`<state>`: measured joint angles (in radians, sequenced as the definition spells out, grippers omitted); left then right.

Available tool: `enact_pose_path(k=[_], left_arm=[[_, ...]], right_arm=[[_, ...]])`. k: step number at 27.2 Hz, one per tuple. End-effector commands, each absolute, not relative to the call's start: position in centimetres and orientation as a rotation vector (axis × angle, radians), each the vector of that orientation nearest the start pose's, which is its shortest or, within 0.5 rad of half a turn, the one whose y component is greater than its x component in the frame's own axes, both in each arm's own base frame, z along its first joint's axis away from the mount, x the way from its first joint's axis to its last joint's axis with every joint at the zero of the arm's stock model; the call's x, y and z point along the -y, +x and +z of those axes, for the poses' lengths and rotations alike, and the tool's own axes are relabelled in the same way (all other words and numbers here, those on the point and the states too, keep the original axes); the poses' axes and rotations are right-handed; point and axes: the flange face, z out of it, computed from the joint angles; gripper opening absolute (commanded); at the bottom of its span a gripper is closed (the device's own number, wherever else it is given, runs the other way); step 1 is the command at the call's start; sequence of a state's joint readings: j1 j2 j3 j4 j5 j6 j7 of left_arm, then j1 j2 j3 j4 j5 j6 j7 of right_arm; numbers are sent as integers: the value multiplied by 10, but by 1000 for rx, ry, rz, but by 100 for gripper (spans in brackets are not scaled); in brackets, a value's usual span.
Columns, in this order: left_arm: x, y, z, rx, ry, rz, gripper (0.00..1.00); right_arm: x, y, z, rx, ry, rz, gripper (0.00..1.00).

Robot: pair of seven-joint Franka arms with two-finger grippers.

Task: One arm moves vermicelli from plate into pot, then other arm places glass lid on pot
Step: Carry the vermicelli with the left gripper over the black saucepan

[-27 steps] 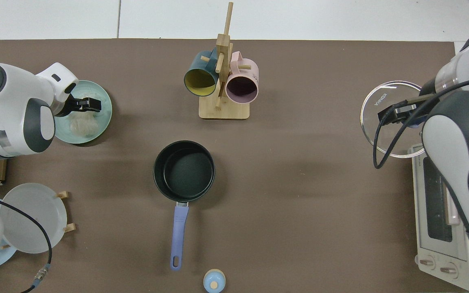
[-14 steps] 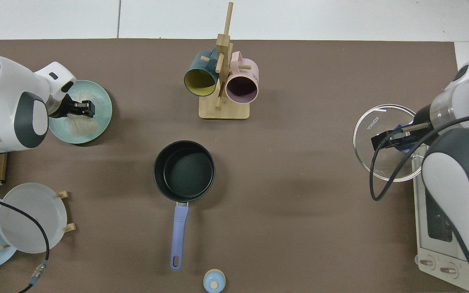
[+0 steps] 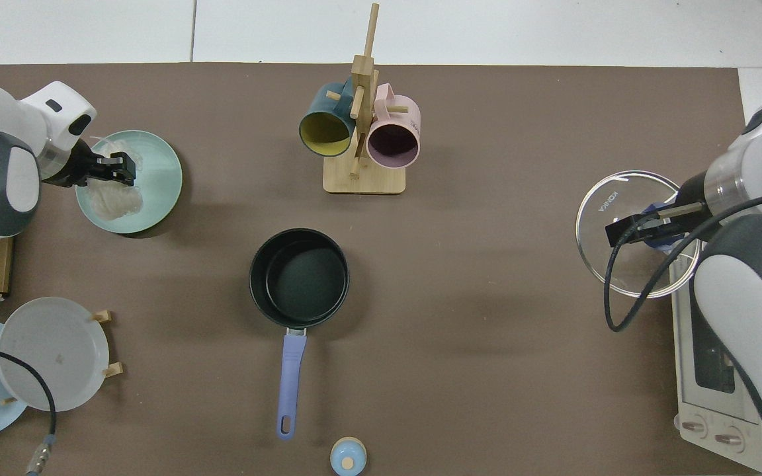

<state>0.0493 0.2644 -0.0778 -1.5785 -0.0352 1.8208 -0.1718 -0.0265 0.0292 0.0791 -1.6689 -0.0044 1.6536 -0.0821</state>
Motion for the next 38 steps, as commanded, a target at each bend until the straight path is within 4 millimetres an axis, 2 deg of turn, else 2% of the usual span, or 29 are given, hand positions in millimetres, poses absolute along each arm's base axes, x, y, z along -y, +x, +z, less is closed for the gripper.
enact_pose_path(k=[1,4,7,9,13,21,26,30,32,35,38], left_arm=[[79,587,502,382,-3178,89,0],[120,556,490,397,-3204,112,0],[151,519,474,460,-3244,49,0],[166,502,461,476,-3274,41,0],[193,491,444,437,-3300,53,0],[197,491,432,492,-3344,32,0],[208,489,424,493,-3369,33,0],[232,493,393,490,-3391,40,0],[233,494,391,493,-3393,42,0],[233,495,388,474,-3396,44,0],[231,498,374,467,-3390,71,0]], right_arm=[[-30,565,573,223,-3115,-22,0],[-34,566,571,235,-3113,-22,0],[-36,567,569,240,-3114,-17,0],[-35,567,570,238,-3116,-20,0],[-38,567,570,243,-3115,-25,0],[-39,564,569,257,-3113,2,0],[-73,562,569,304,-3107,-4,0],[-115,558,568,258,-3107,-18,0],[-131,554,568,216,-3110,-16,0],[-166,545,566,146,-3112,-8,0],[-192,540,562,74,-3109,-9,0]])
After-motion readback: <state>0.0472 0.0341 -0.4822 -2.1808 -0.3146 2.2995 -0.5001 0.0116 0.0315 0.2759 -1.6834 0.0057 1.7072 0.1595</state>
